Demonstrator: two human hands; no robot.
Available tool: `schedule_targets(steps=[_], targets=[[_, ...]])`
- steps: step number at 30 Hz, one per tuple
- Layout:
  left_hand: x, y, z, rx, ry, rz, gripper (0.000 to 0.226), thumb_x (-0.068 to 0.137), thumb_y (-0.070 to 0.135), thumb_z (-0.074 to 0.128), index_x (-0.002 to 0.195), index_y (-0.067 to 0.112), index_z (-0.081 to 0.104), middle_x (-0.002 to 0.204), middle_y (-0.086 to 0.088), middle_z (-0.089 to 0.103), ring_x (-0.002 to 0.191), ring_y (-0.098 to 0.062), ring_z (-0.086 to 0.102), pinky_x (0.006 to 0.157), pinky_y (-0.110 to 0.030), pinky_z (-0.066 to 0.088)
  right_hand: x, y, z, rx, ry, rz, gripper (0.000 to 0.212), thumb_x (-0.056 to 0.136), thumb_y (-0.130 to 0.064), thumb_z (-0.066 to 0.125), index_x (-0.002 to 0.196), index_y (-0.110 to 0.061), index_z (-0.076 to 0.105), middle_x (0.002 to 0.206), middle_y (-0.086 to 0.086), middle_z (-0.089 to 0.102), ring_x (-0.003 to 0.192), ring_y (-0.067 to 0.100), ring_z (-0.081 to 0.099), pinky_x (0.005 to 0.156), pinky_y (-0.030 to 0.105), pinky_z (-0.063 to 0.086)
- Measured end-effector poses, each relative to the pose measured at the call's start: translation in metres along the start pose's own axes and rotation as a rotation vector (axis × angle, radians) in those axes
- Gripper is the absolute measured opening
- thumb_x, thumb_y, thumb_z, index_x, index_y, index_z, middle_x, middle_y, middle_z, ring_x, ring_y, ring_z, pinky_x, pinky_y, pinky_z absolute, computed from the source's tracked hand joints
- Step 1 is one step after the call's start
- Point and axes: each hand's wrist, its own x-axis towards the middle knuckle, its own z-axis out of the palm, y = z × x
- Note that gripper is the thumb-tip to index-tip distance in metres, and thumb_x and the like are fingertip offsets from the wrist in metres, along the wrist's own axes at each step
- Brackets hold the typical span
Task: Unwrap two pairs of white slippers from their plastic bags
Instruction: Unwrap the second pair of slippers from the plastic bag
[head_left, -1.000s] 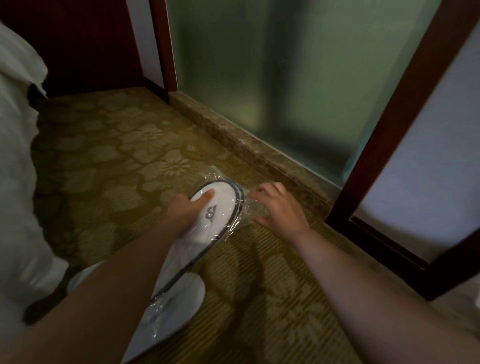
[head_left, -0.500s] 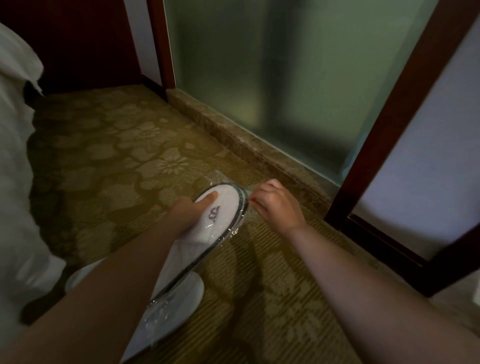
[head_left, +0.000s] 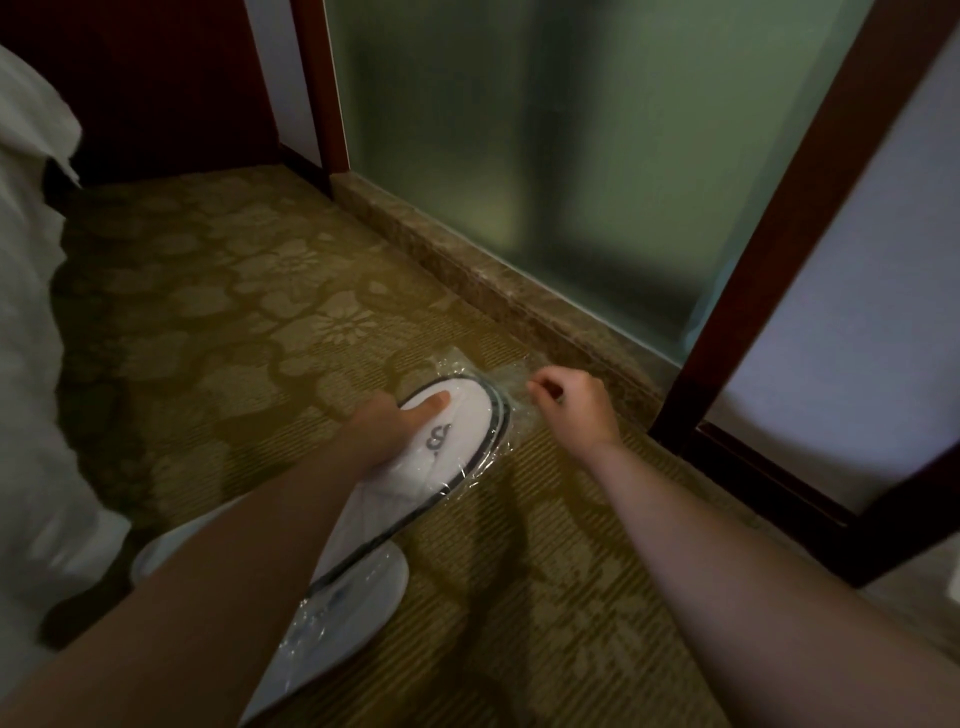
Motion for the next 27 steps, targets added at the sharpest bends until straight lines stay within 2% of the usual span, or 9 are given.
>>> schedule_targets(steps=[4,6,10,14,17,20,22,24,27], targets=[[0.002,-0.001,0.001,-0.006,0.011,0.021,0.086,0.072,0.074,0.053,0.116,0.001,0.064,0.114,-0.022,0.066,0.107,-0.035,0.061,0.09,-0.034,0.045,0.001,0.008,-0.002,0.074,0.043,0.097,0.019,0.092,-0.022,0.056,0.09,-0.008,0.069,0.083,0.004,0.066,0.075,0.016,0.058,0.058,0.023,0.04],[0.0,0.0,0.002,-0.002,-0.002,0.032,0.084,0.072,0.073,0.053,0.114,0.002,0.065,0.11,-0.02,0.068,0.104,-0.034,0.062,0.087,-0.032,0.045,0.001,0.01,-0.001,0.107,0.064,0.136,0.02,0.092,-0.022,0.056,0.086,-0.007,0.069,0.08,0.006,0.066,0.074,0.018,0.058,0.061,0.025,0.042],[-0.002,0.003,0.003,0.023,-0.023,0.06,0.099,0.052,0.09,0.044,0.101,0.008,0.069,0.096,-0.014,0.07,0.091,-0.03,0.065,0.091,-0.042,0.051,0.003,0.014,0.002,0.203,0.089,0.252,0.02,0.092,-0.023,0.055,0.083,-0.011,0.068,0.077,0.004,0.065,0.072,0.018,0.058,0.065,0.029,0.044],[-0.003,0.005,0.003,0.076,-0.009,0.112,0.088,0.057,0.086,0.045,0.094,0.01,0.07,0.091,-0.013,0.07,0.088,-0.028,0.065,0.09,-0.042,0.052,0.004,0.012,0.002,0.208,0.103,0.326,0.016,0.092,-0.023,0.054,0.086,-0.015,0.066,0.08,0.001,0.062,0.076,0.019,0.057,0.055,0.021,0.036],[-0.003,0.003,0.005,0.184,-0.011,0.145,0.091,0.055,0.089,0.039,0.094,0.013,0.069,0.085,-0.008,0.069,0.082,-0.023,0.064,0.085,-0.037,0.052,0.002,0.004,-0.002,0.203,-0.012,0.242,0.021,0.092,-0.025,0.055,0.107,-0.011,0.062,0.09,-0.001,0.059,0.083,0.015,0.054,0.056,0.016,0.036],[-0.003,-0.001,0.006,0.279,-0.033,0.186,0.084,0.056,0.089,0.037,0.09,0.019,0.067,0.077,-0.002,0.065,0.078,-0.022,0.063,0.076,-0.033,0.051,-0.001,-0.007,-0.002,0.102,-0.153,0.088,0.036,0.089,-0.032,0.059,0.118,-0.012,0.058,0.101,-0.002,0.062,0.09,0.011,0.056,0.075,0.02,0.045],[-0.003,-0.001,0.006,0.28,-0.051,0.207,0.085,0.055,0.09,0.037,0.093,0.021,0.068,0.081,-0.005,0.07,0.08,-0.024,0.065,0.079,-0.036,0.054,-0.003,-0.012,0.003,-0.013,-0.215,0.006,0.037,0.087,-0.034,0.062,0.117,-0.013,0.059,0.101,-0.002,0.064,0.088,0.01,0.057,0.076,0.02,0.045],[-0.003,-0.001,0.008,0.278,-0.06,0.228,0.082,0.058,0.088,0.04,0.099,0.022,0.068,0.087,-0.008,0.073,0.082,-0.025,0.066,0.08,-0.035,0.054,-0.003,-0.014,0.009,-0.102,-0.239,-0.04,0.026,0.088,-0.03,0.061,0.109,-0.014,0.062,0.099,0.0,0.067,0.088,0.014,0.062,0.075,0.023,0.047],[-0.005,0.003,0.011,0.243,-0.074,0.268,0.06,0.075,0.069,0.054,0.103,0.018,0.068,0.097,-0.01,0.073,0.084,-0.023,0.062,0.075,-0.028,0.043,0.0,-0.014,0.014,-0.117,-0.155,-0.023,0.014,0.091,-0.02,0.056,0.095,-0.012,0.066,0.094,0.007,0.071,0.089,0.023,0.066,0.073,0.027,0.047]])
